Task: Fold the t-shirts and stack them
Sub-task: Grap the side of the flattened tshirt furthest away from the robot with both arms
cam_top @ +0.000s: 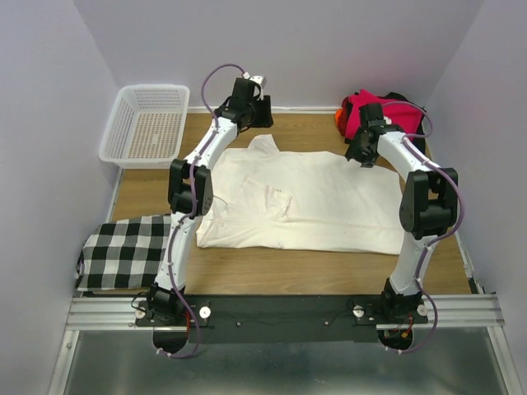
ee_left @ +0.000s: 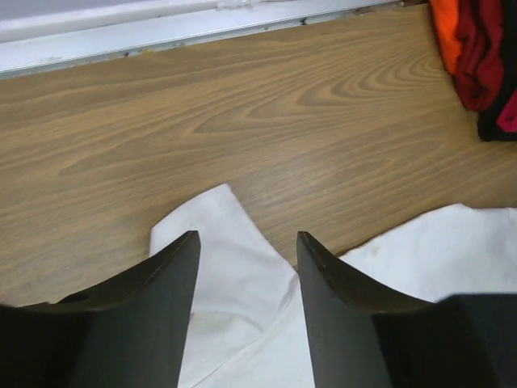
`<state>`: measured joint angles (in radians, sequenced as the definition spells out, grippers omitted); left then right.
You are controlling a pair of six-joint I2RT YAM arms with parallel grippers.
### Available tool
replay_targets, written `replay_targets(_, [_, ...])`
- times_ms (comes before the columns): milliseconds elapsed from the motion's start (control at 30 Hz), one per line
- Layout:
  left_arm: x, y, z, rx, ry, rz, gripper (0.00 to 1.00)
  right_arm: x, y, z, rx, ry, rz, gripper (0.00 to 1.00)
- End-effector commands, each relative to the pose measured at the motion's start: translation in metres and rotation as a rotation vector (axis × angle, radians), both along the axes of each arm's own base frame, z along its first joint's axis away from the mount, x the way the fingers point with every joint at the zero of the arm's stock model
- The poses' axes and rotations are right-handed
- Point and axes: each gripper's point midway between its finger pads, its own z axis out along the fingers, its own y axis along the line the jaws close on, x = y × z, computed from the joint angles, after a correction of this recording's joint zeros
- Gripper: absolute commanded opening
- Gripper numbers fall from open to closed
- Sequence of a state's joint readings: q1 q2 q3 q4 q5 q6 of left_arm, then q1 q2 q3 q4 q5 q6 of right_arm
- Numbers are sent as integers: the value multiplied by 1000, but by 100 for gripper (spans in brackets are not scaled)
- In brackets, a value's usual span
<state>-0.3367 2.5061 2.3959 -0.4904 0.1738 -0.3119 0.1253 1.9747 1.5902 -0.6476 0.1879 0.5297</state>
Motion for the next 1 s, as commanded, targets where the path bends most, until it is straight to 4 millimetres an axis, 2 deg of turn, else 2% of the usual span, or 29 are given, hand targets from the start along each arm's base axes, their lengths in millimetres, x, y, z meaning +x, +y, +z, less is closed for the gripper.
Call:
replay_targets(0, [-5, -29, -26, -41, 29, -81, 63, -4, 5, -9, 25, 15, 9, 57])
replay_targets(133, [-7, -47, -38, -66, 27, -114, 63, -6, 8, -14, 31, 27, 19, 56])
replay_targets(333, [-6, -50, -63, -41, 50, -80, 63, -11, 8, -17, 38, 32, 18, 56])
replay_targets(433, [-2, -49, -69, -24, 48, -41, 62, -16, 9, -18, 41, 35, 21, 56])
replay_targets(767, [12, -44, -62, 38, -21, 62, 61, -31, 6, -20, 38, 51, 24, 55])
replay_targets(900, [9, -41, -67, 55, 10, 78, 59, -32, 7, -19, 43, 50, 27, 53])
replay_targets(967, [6, -31, -73, 105, 27, 133, 57, -32, 8, -18, 47, 47, 27, 52])
